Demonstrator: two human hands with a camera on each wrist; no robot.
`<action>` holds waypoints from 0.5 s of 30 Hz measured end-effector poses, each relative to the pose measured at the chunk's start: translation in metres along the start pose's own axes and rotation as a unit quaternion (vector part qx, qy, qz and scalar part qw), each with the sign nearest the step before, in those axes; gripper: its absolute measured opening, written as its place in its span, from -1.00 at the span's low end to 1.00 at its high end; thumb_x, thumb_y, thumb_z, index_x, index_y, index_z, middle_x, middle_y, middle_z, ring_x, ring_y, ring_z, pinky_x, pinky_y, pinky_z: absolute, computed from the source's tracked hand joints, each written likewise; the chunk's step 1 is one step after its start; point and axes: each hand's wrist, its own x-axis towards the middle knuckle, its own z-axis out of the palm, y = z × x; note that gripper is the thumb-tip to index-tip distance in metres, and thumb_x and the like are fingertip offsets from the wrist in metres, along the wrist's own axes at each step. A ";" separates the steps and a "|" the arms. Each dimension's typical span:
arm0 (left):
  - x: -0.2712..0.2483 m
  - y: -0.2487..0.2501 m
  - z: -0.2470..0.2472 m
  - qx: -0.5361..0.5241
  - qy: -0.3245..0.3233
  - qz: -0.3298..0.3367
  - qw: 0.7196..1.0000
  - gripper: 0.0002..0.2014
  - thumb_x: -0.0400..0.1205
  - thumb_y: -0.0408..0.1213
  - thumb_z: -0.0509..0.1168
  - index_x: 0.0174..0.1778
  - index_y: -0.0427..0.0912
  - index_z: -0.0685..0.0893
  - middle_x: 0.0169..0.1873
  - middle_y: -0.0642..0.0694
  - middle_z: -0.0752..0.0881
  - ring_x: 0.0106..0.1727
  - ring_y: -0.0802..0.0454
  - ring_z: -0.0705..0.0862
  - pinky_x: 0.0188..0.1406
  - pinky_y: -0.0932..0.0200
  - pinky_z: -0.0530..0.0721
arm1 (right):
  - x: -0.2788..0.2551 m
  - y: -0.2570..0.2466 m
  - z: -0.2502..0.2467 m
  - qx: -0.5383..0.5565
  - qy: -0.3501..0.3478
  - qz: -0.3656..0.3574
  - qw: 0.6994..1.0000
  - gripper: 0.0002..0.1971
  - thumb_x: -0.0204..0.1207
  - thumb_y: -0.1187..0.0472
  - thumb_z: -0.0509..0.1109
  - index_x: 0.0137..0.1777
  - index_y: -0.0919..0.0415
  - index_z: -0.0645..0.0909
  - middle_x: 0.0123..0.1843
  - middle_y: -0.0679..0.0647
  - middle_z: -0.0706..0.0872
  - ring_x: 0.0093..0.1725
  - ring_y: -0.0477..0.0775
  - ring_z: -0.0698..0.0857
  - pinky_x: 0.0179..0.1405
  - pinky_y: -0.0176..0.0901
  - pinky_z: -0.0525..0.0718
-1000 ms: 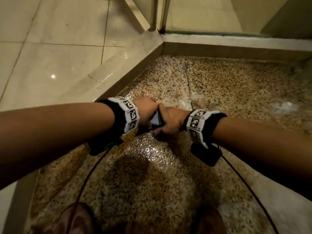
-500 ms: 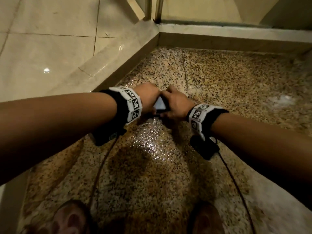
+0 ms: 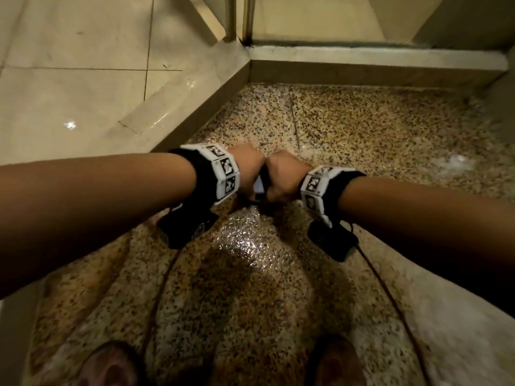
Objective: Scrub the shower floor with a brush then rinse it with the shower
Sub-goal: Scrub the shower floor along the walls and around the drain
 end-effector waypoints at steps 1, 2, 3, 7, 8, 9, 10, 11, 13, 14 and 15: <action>-0.004 0.002 0.008 0.001 -0.025 0.004 1.000 -0.72 0.38 -0.03 0.56 -0.17 -0.10 0.69 -0.36 -0.02 0.61 -0.29 -0.02 0.61 -0.22 0.17 0.60 | -0.008 0.001 0.009 0.009 -0.025 -0.010 1.000 -0.74 0.33 -0.01 0.59 -0.21 0.13 0.64 -0.28 0.03 0.71 -0.31 0.05 0.69 -0.30 -0.19 0.64; -0.009 0.002 0.017 0.001 -0.041 0.006 0.999 -0.68 0.37 -0.01 0.57 -0.12 -0.11 0.69 -0.34 -0.02 0.64 -0.27 -0.01 0.65 -0.22 0.17 0.62 | -0.017 0.002 0.016 0.025 -0.034 -0.016 0.999 -0.73 0.31 -0.02 0.59 -0.17 0.13 0.66 -0.26 0.01 0.73 -0.30 0.04 0.71 -0.29 -0.19 0.69; -0.010 0.001 0.023 -0.004 -0.041 0.005 0.999 -0.65 0.37 0.00 0.56 -0.09 -0.13 0.70 -0.30 -0.04 0.66 -0.25 -0.02 0.66 -0.23 0.17 0.61 | -0.021 0.005 0.017 0.040 -0.025 -0.018 0.999 -0.73 0.31 -0.04 0.57 -0.17 0.13 0.66 -0.27 0.00 0.73 -0.31 0.04 0.71 -0.31 -0.18 0.70; 0.010 -0.003 -0.001 -0.003 0.018 -0.006 1.000 -0.68 0.42 -0.04 0.52 -0.12 -0.21 0.71 -0.43 -0.03 0.58 -0.34 -0.05 0.58 -0.25 0.13 0.58 | 0.005 0.003 -0.011 0.000 0.011 0.003 1.000 -0.71 0.35 -0.05 0.56 -0.26 0.14 0.60 -0.36 0.03 0.62 -0.36 0.09 0.62 -0.36 -0.19 0.56; 0.015 -0.003 -0.003 0.008 0.010 0.003 1.000 -0.70 0.40 -0.03 0.54 -0.15 -0.17 0.70 -0.41 -0.02 0.57 -0.32 -0.05 0.57 -0.23 0.15 0.55 | 0.007 0.004 -0.011 -0.012 0.008 0.004 1.000 -0.71 0.33 -0.04 0.58 -0.24 0.13 0.60 -0.32 0.04 0.65 -0.33 0.10 0.65 -0.32 -0.19 0.58; 0.013 0.000 -0.002 0.010 -0.010 0.015 1.000 -0.70 0.37 -0.02 0.57 -0.19 -0.10 0.67 -0.41 0.00 0.56 -0.30 -0.04 0.56 -0.21 0.17 0.54 | 0.002 0.004 -0.007 -0.008 -0.005 0.001 1.000 -0.70 0.31 -0.04 0.60 -0.20 0.15 0.63 -0.27 0.02 0.70 -0.28 0.09 0.69 -0.28 -0.18 0.63; 0.011 0.002 0.002 0.017 -0.034 0.023 0.999 -0.69 0.34 0.00 0.58 -0.19 -0.06 0.66 -0.41 0.02 0.56 -0.30 -0.02 0.56 -0.21 0.18 0.54 | -0.005 0.006 0.000 0.002 -0.022 -0.003 1.000 -0.67 0.28 -0.03 0.62 -0.13 0.18 0.68 -0.22 0.01 0.75 -0.25 0.06 0.74 -0.23 -0.16 0.71; 0.008 0.003 0.008 0.030 -0.059 0.030 0.997 -0.66 0.33 0.04 0.58 -0.19 -0.06 0.65 -0.41 0.02 0.58 -0.31 -0.02 0.59 -0.21 0.16 0.58 | -0.014 0.008 0.008 0.010 -0.034 -0.005 0.999 -0.64 0.26 -0.04 0.62 -0.08 0.18 0.71 -0.19 0.01 0.79 -0.23 0.05 0.76 -0.20 -0.12 0.77; 0.005 0.002 0.018 0.042 -0.074 0.040 0.996 -0.59 0.34 0.11 0.55 -0.16 -0.14 0.67 -0.35 -0.05 0.66 -0.29 -0.07 0.66 -0.18 0.08 0.70 | -0.024 0.015 0.015 0.026 -0.023 -0.009 0.999 -0.62 0.24 -0.08 0.59 -0.05 0.15 0.72 -0.18 0.04 0.80 -0.25 0.06 0.76 -0.23 -0.06 0.78; 0.009 0.000 0.013 0.040 -0.061 0.033 0.997 -0.59 0.35 0.10 0.54 -0.16 -0.16 0.68 -0.35 -0.08 0.67 -0.30 -0.09 0.67 -0.18 0.05 0.72 | -0.020 0.016 0.010 0.024 -0.010 -0.004 1.000 -0.63 0.27 -0.09 0.57 -0.07 0.16 0.72 -0.20 0.06 0.79 -0.27 0.07 0.75 -0.23 -0.05 0.77; 0.015 -0.003 0.005 0.038 -0.043 0.022 0.998 -0.62 0.37 0.07 0.54 -0.18 -0.16 0.68 -0.36 -0.08 0.66 -0.32 -0.09 0.66 -0.18 0.05 0.72 | -0.011 0.016 0.001 0.014 0.004 0.010 1.000 -0.65 0.31 -0.09 0.55 -0.10 0.18 0.71 -0.22 0.08 0.77 -0.29 0.09 0.73 -0.23 -0.05 0.76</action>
